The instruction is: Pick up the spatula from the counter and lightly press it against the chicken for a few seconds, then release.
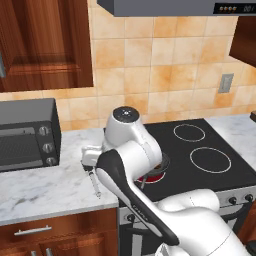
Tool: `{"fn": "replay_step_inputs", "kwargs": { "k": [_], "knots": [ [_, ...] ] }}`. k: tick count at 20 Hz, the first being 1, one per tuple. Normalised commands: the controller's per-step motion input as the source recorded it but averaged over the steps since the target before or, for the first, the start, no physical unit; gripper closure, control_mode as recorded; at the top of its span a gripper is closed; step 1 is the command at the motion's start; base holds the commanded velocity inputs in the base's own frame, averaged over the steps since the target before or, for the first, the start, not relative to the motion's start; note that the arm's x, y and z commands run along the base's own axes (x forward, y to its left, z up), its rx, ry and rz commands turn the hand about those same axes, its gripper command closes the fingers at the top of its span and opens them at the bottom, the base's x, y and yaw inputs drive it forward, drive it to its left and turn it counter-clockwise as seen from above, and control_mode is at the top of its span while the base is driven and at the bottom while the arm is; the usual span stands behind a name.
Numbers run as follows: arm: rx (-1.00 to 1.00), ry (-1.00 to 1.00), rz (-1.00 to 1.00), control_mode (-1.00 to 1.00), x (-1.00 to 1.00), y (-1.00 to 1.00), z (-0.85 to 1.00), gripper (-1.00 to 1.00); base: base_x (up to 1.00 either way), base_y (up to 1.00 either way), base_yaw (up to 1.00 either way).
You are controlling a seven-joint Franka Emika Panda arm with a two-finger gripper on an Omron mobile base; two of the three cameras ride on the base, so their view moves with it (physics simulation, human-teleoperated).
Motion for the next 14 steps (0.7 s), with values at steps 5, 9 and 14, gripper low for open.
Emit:
{"fn": "replay_step_inputs", "kwargs": {
  "k": [5, 9, 14],
  "knots": [
    [0.00, 0.00, 0.00, -1.00, 0.14, 0.10, -0.04, -1.00, 0.00, 0.00, 0.00],
    [-0.02, 0.00, 0.00, -1.00, 0.02, 0.03, -0.05, -1.00, 0.00, 0.00, 0.00],
    [0.00, 0.00, 0.00, -1.00, 0.02, 0.00, -0.20, -1.00, 0.00, 0.00, 0.00]
  ]
}}
